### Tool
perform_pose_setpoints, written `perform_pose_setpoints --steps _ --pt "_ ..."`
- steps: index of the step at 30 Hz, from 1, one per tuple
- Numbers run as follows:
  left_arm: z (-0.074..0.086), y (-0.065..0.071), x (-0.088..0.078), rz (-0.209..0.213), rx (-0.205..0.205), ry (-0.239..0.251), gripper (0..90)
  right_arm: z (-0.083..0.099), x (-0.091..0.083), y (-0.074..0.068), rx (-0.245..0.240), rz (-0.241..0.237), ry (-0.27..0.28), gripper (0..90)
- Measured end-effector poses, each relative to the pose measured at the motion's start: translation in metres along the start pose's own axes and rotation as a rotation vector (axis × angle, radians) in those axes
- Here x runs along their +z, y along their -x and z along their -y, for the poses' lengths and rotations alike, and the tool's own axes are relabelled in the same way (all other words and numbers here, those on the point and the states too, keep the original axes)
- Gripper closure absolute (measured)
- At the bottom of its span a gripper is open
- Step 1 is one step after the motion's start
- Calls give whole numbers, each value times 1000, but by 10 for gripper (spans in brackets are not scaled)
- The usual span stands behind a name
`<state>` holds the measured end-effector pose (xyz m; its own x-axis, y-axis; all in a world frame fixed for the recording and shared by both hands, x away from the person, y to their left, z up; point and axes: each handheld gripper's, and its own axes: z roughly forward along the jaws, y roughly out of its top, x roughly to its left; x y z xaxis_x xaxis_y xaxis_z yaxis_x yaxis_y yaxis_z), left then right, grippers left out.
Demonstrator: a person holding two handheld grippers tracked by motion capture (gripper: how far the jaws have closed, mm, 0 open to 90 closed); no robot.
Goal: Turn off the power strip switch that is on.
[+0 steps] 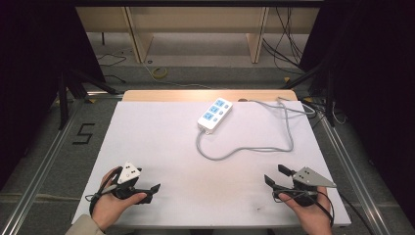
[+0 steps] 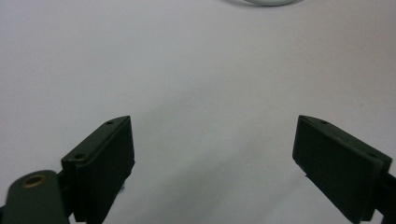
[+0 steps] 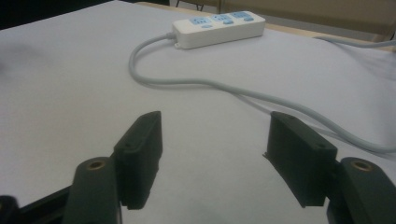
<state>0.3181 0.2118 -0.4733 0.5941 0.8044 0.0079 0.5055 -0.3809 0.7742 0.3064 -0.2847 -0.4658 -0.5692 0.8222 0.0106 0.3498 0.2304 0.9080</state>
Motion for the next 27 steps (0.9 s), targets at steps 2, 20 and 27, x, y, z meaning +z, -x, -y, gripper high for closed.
perform_pose_setpoints --steps 2,20,27 --pt "0 1 1 -4 6 -2 132 0 1 -1 -12 -5 -7 410" --pt "0 0 2 -18 6 -9 157 -8 6 -3 -106 26 -82 900" --pt "0 1 2 -19 7 -6 159 -14 12 -4 -111 27 -82 900"
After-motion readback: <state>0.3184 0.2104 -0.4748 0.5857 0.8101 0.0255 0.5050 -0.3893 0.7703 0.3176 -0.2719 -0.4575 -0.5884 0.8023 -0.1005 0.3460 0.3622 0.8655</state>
